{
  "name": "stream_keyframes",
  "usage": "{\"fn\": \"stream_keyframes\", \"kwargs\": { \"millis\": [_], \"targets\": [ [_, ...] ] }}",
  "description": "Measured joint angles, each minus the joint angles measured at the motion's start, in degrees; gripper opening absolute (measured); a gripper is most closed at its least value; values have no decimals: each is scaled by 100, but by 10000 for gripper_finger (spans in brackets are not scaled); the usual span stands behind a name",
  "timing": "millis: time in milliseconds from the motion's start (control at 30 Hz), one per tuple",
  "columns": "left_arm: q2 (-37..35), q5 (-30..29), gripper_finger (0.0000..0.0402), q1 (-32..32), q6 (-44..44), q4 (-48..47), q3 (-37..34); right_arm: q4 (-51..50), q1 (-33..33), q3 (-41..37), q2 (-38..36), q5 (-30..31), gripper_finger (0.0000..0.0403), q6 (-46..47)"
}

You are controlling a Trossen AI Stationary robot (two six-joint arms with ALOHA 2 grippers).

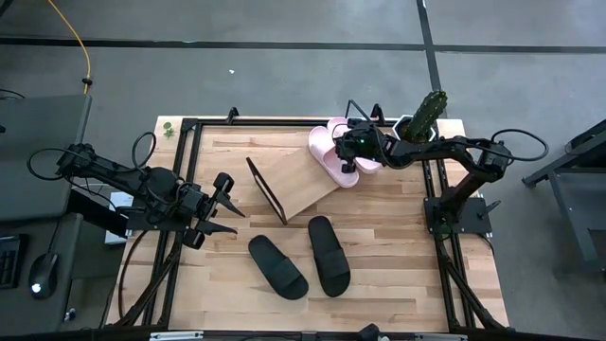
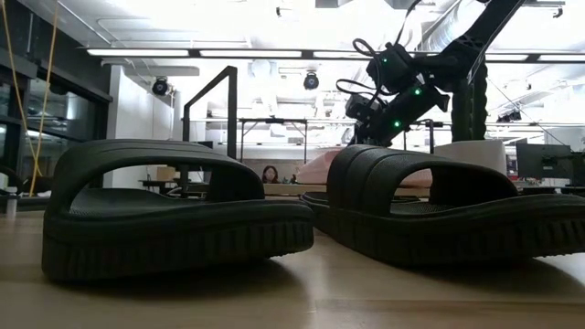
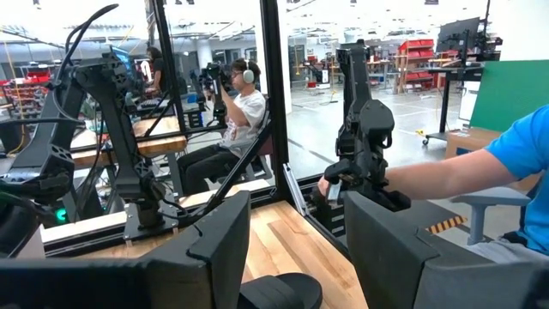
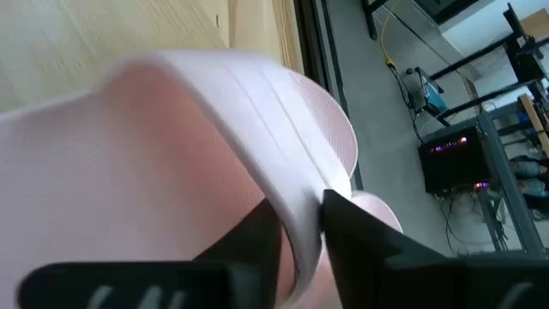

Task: Pick and place slides into the shelf
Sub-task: Put the pink slide on the shelf, then put the left black slide on the shelf

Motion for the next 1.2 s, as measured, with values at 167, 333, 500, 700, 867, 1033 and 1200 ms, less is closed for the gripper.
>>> {"fn": "stream_keyframes", "kwargs": {
  "millis": [167, 333, 500, 700, 867, 1033, 1200],
  "targets": [
    [0, 0, 175, 0, 0, -2, 0, -60, 19, -9, 0, 127, 119, 56],
    [-1, 0, 175, 1, 0, -18, -1, -146, 126, -13, -62, 310, 128, 164],
    [0, 0, 175, 2, 0, -42, -2, -201, 234, -15, -95, 428, 129, 157],
    [0, 0, 175, 0, 0, -40, -2, -260, 261, -15, -148, 422, 129, 267],
    [0, 0, 175, 2, 0, -42, -2, -403, 264, -15, -275, 388, 129, 311],
    [-1, 0, 175, 2, 2, -39, -2, -644, 264, -15, -596, 219, 129, 536],
    [-2, 0, 175, 2, 2, -39, -2, -950, 273, -15, -952, -136, 129, 850]
  ]
}}
